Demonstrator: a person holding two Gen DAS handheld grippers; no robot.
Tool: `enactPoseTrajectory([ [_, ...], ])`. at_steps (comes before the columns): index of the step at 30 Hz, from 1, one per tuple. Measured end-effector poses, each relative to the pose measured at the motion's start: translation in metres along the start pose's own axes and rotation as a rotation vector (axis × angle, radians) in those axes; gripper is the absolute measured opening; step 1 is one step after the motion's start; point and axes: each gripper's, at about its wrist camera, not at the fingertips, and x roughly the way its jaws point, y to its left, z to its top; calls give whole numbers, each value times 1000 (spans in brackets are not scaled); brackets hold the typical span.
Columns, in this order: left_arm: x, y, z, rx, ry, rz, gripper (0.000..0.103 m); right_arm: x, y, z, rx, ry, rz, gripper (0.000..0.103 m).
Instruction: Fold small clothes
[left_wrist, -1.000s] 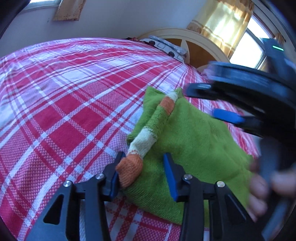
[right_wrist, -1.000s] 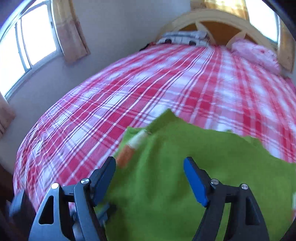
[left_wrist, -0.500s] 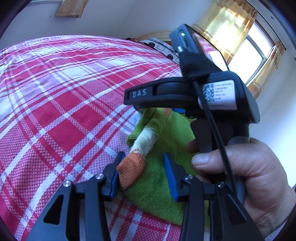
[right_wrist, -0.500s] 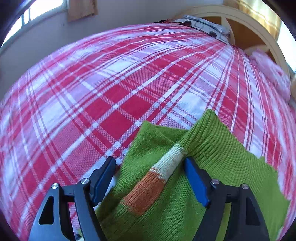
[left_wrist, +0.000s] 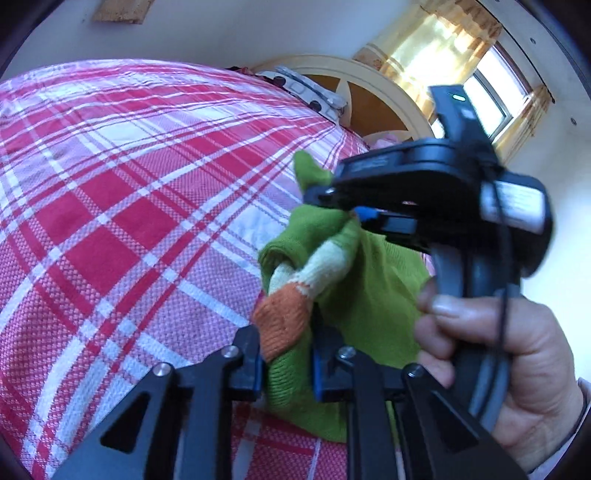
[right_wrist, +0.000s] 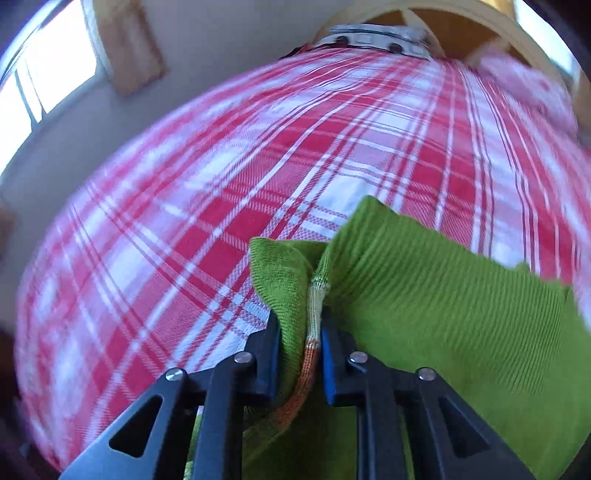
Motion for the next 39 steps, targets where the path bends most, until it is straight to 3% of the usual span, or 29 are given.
enactPoseTrajectory([
  [7, -18, -50, -6, 248, -66, 20, 19, -55, -37, -12, 169, -118, 158, 17],
  [14, -32, -111, -14, 423, -110, -38, 18, -113, -93, -29, 257, -208, 193, 17],
  [22, -18, -185, -49, 606, -71, -130, 18, -161, -177, -60, 326, -255, 148, 17],
  [31, 2, -246, -95, 690, 10, -204, 18, -192, -250, -96, 334, -267, 86, 17],
  [39, 16, -287, -126, 750, 58, -219, 18, -202, -298, -122, 308, -241, 27, 17],
])
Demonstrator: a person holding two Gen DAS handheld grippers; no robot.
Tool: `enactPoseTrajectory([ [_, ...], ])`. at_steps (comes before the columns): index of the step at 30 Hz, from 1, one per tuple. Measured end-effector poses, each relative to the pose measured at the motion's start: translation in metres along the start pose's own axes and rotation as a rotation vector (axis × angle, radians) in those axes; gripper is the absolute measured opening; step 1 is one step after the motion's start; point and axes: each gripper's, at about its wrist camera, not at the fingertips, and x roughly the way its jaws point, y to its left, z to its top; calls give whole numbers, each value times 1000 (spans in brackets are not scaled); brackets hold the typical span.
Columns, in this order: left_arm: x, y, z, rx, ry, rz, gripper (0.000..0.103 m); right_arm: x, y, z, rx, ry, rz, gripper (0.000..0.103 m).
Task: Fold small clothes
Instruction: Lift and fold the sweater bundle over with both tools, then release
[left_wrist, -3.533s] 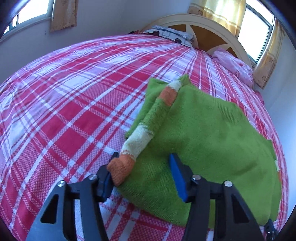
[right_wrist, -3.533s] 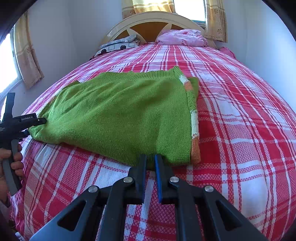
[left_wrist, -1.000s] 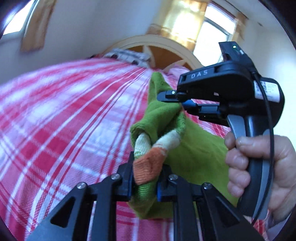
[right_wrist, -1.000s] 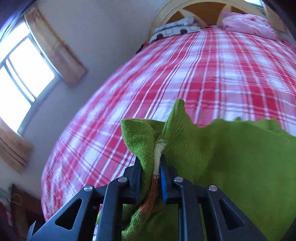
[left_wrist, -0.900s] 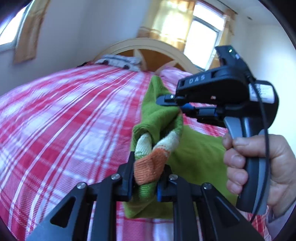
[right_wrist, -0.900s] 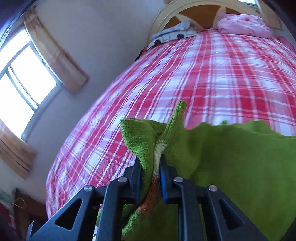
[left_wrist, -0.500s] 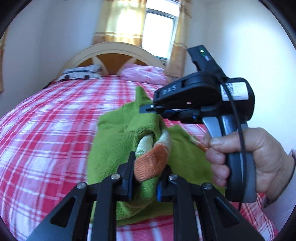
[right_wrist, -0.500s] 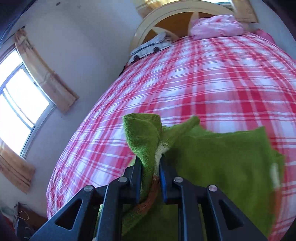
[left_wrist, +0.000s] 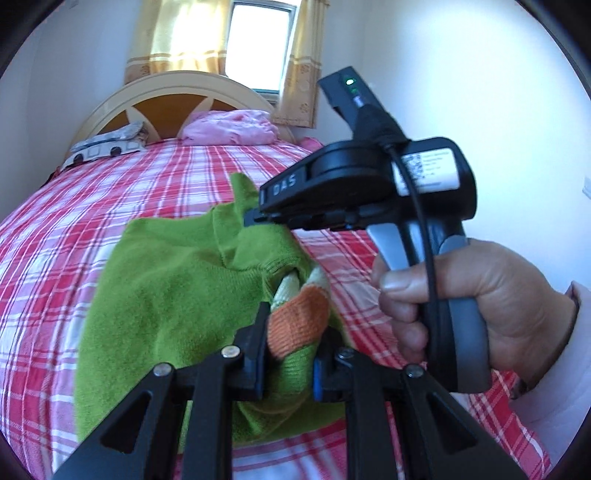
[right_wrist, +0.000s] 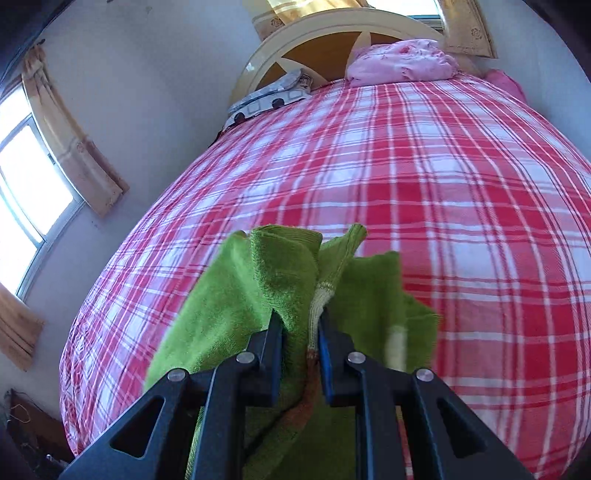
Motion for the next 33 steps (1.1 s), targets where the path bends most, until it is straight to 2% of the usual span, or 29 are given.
enactPoseTrajectory([
  [9, 27, -13, -11, -3, 94, -10, 18, 10, -50, -21, 84, 18, -3, 17],
  [20, 35, -17, -12, -2, 132, 5, 19, 22, -62, -34, 125, 11, 10, 17],
  [31, 41, -17, -16, -4, 179, 20, 19, 21, -60, -47, 101, -51, -13, 17],
  [33, 37, -20, -17, 19, 187, 29, 23, 22, -60, -47, 102, -57, -20, 17],
])
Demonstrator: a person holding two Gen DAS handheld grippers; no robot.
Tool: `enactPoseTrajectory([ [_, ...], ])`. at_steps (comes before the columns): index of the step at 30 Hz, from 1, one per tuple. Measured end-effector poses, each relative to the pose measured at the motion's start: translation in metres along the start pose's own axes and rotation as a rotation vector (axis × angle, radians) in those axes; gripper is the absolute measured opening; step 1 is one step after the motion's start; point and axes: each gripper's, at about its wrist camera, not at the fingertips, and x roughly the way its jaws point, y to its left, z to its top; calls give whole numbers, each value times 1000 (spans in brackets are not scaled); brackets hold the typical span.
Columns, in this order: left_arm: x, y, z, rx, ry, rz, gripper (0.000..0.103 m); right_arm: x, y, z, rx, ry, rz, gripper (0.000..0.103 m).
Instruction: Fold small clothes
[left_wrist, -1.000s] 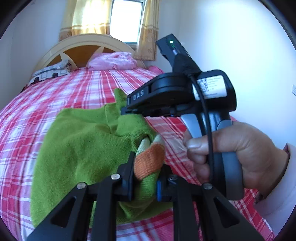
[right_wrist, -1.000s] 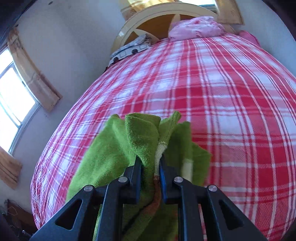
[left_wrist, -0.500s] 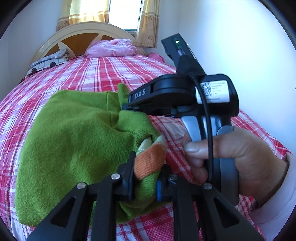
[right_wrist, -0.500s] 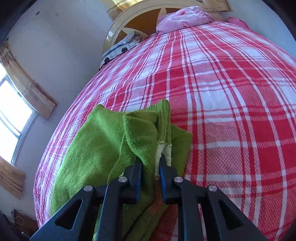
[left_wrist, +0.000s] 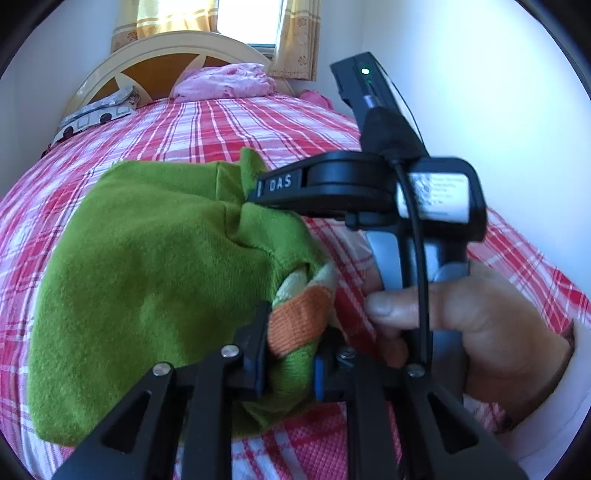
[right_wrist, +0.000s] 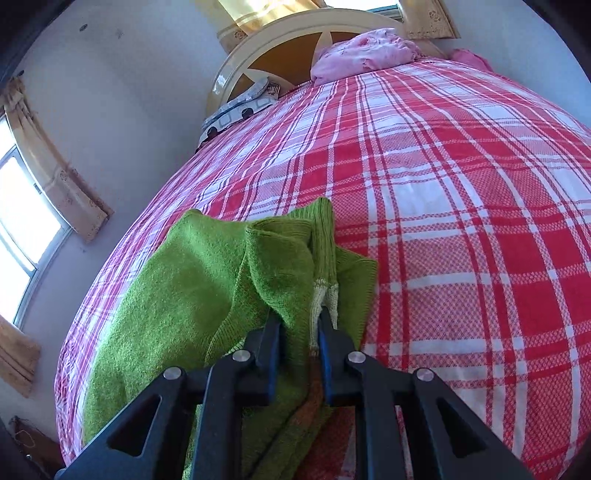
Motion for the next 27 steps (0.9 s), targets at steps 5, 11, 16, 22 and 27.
enactPoseTrajectory([
  [5, -30, 6, -20, 56, 9, -27, 31, -7, 0, -1, 11, -12, -45, 31],
  [11, -62, 50, -53, -5, 40, -50, 48, -76, -20, -31, 105, -93, -246, 65],
  [16, -64, 80, -69, -67, 64, 24, 48, -137, -1, -79, 98, -165, -249, 65],
  [22, -62, 98, -55, -136, 67, 168, 48, -153, 69, -99, -57, -227, -205, 30],
  [27, -55, 130, -39, -222, 94, 207, 52, -119, 91, -100, -83, -158, -187, 24],
])
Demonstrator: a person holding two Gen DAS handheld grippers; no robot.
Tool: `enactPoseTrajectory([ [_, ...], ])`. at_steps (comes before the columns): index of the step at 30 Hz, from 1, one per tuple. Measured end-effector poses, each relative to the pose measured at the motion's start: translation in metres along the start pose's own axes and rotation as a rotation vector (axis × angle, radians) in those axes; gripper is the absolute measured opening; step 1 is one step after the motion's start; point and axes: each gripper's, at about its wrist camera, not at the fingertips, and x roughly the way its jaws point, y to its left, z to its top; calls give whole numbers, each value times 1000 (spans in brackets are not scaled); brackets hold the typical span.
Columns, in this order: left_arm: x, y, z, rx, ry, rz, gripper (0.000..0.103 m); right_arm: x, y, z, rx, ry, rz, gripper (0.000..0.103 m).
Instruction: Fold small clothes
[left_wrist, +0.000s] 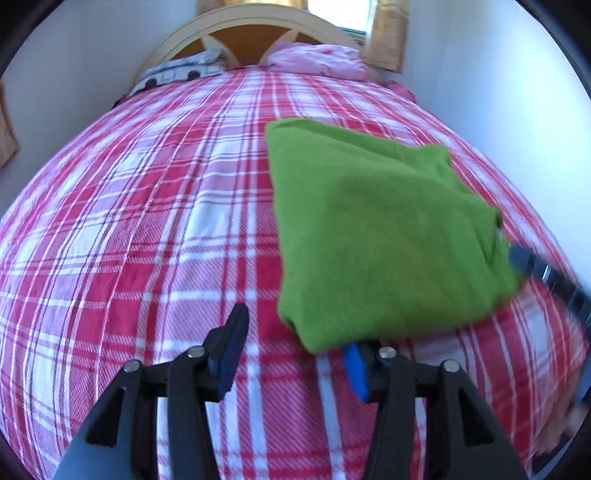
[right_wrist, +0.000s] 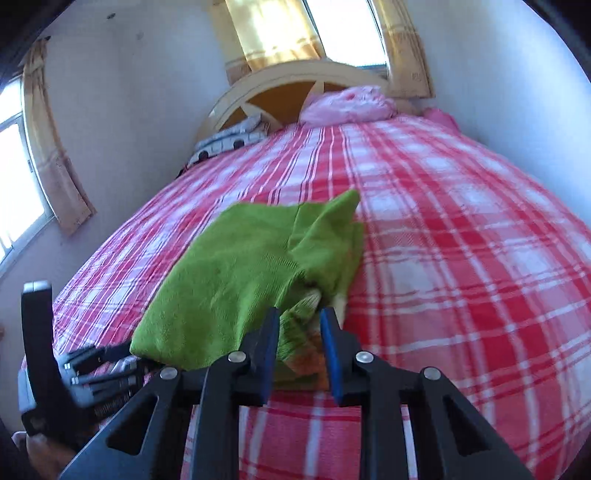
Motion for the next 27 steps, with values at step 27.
enactPoseTrajectory([
  [27, -35, 32, -7, 57, -94, 91, 55, -41, -8, -10, 33, -34, -21, 24],
])
